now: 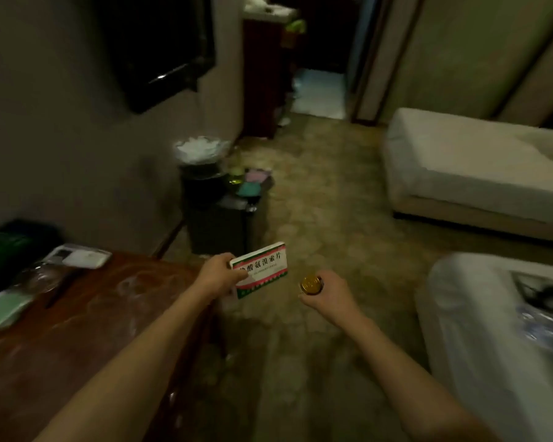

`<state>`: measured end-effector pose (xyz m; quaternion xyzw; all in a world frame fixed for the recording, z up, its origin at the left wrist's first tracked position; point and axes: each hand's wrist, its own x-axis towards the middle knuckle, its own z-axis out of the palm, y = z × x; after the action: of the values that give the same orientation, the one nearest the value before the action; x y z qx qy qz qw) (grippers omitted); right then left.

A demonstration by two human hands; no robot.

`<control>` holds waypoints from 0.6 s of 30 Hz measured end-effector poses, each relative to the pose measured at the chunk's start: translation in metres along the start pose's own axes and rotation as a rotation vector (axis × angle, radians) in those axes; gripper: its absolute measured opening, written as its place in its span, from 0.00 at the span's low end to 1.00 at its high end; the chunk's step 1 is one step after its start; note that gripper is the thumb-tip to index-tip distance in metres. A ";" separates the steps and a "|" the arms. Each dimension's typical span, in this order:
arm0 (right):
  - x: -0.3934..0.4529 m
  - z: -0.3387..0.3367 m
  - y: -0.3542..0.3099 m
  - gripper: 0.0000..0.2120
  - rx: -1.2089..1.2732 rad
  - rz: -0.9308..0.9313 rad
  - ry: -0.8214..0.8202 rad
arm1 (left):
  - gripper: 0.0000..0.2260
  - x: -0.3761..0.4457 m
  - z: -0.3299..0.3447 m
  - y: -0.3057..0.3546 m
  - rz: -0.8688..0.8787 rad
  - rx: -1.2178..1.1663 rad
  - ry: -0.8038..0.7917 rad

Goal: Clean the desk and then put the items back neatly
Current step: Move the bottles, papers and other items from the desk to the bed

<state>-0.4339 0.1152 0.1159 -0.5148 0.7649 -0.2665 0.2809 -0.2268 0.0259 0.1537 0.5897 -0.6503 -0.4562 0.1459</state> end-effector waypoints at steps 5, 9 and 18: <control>-0.039 -0.105 0.101 0.13 0.099 0.248 0.242 | 0.07 0.030 0.129 0.114 0.165 0.085 -0.267; -0.087 -0.163 0.175 0.12 0.178 0.416 0.452 | 0.04 0.032 0.236 0.184 0.307 0.152 -0.522; -0.148 -0.244 0.300 0.13 0.126 0.782 0.775 | 0.06 0.037 0.445 0.295 0.558 0.365 -0.896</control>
<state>-0.7505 0.3814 0.1008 -0.0390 0.9290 -0.3577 0.0871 -0.7478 0.1475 0.1260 0.1593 -0.8486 -0.4863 -0.1340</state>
